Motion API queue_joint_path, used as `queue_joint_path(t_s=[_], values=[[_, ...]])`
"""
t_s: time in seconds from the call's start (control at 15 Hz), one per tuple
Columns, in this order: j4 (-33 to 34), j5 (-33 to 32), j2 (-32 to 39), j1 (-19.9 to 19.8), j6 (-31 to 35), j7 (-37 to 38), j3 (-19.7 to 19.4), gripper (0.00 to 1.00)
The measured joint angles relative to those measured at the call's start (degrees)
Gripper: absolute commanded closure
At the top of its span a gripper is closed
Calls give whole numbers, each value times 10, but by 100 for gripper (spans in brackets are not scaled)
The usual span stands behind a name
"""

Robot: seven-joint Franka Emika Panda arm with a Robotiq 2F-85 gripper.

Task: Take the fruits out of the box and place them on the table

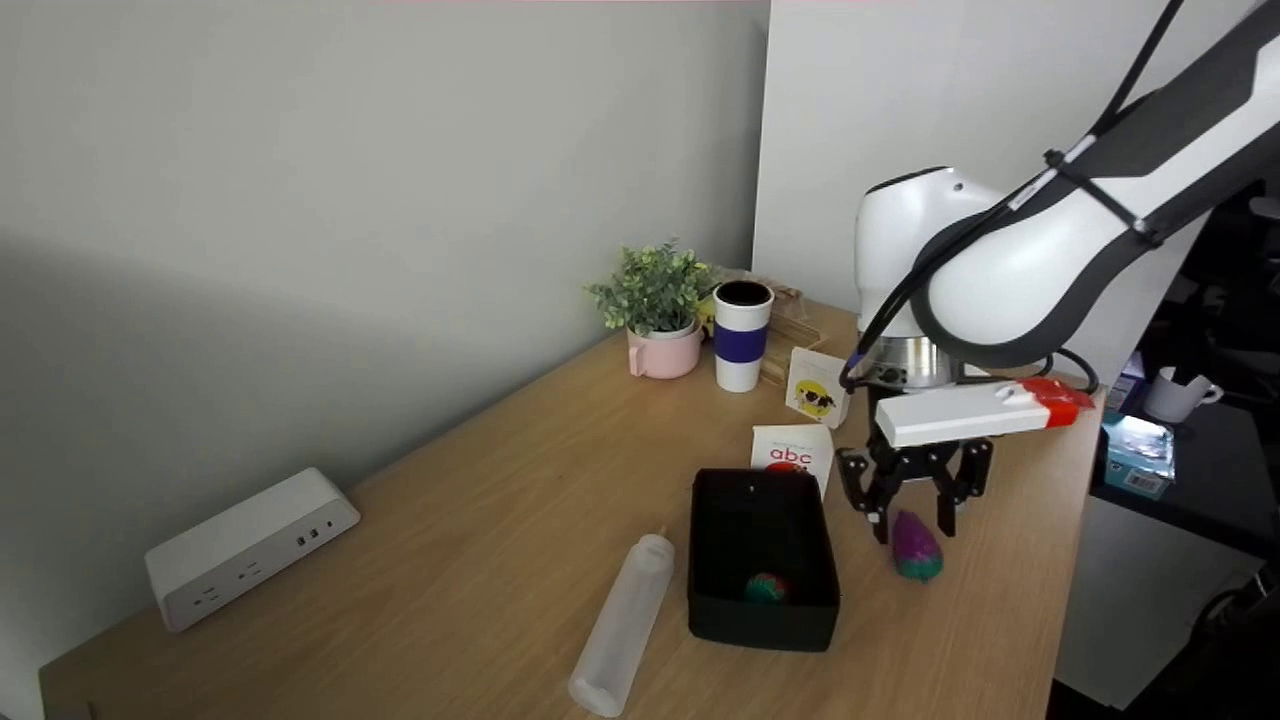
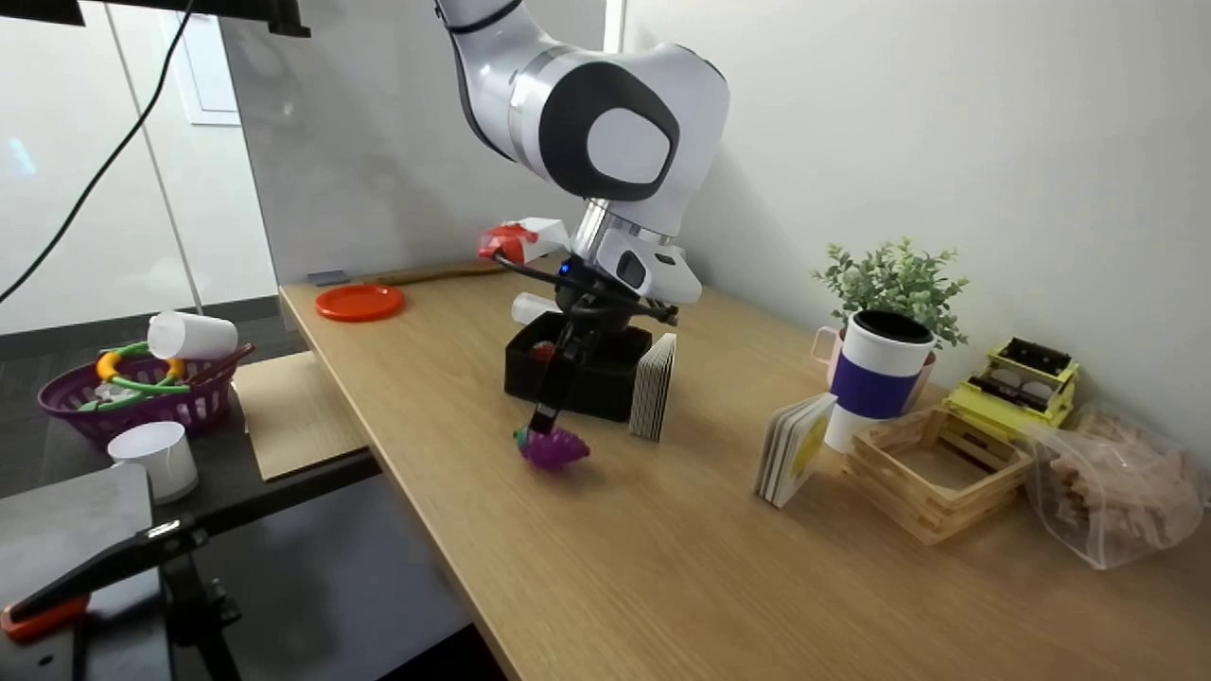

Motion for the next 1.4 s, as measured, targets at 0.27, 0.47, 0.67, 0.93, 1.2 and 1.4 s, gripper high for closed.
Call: queue_joint_path(t_s=[0.27, 0.47, 0.67, 0.93, 1.2, 1.4], values=[[55, 1, 51, 5, 4, 22, -9, 0], [73, 0, 61, 14, 26, 39, -10, 0], [74, -11, 50, 42, 63, 72, -15, 0], [74, -46, 30, 78, 84, 126, -26, 0], [75, -94, 11, 103, 90, 176, -35, 0], [82, -107, 5, 112, 93, 185, -34, 0]])
